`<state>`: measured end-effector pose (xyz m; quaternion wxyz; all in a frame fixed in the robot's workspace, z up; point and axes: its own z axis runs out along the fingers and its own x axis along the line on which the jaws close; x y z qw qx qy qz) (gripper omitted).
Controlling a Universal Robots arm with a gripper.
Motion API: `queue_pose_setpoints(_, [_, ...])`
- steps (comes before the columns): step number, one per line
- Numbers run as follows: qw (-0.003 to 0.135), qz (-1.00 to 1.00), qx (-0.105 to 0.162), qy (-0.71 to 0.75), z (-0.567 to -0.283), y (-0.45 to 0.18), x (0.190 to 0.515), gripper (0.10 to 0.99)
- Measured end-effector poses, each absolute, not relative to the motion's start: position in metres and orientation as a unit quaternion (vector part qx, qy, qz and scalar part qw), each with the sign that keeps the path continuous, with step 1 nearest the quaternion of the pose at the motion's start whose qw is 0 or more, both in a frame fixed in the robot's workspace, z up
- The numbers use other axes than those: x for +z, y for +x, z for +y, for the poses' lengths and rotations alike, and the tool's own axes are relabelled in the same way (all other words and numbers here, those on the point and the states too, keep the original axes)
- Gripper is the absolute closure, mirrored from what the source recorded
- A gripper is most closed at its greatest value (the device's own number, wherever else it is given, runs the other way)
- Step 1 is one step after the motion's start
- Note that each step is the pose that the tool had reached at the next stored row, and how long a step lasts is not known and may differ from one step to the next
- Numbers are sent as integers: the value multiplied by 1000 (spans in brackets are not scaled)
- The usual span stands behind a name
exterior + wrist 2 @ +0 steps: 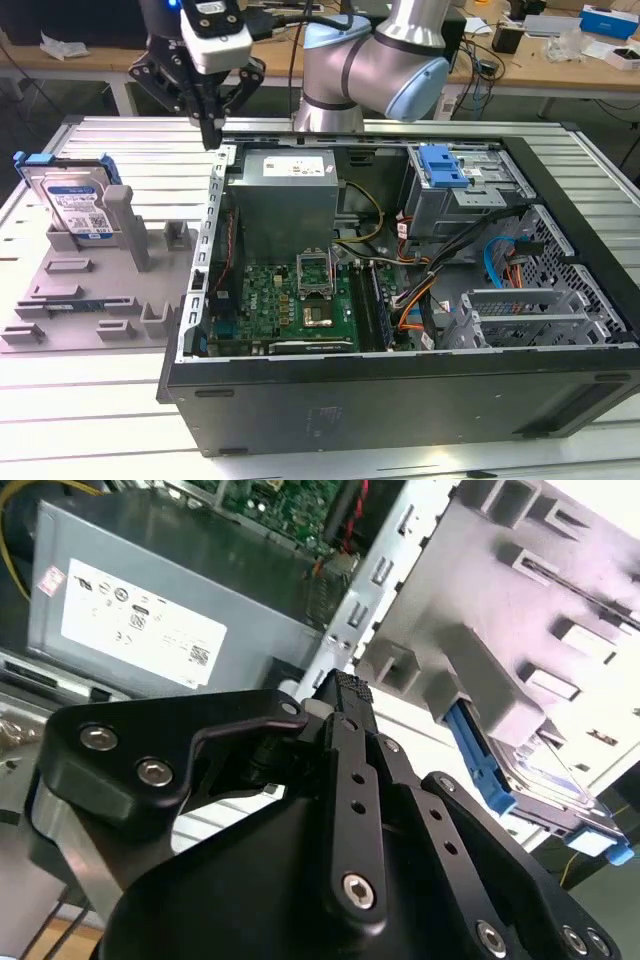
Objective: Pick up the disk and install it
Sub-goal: 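Reach for the disk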
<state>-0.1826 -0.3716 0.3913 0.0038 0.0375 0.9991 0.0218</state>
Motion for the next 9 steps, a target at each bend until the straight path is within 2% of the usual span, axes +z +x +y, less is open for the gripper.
queue_pose_setpoints(9, [-1,999,22,38,-360,-208,390,980])
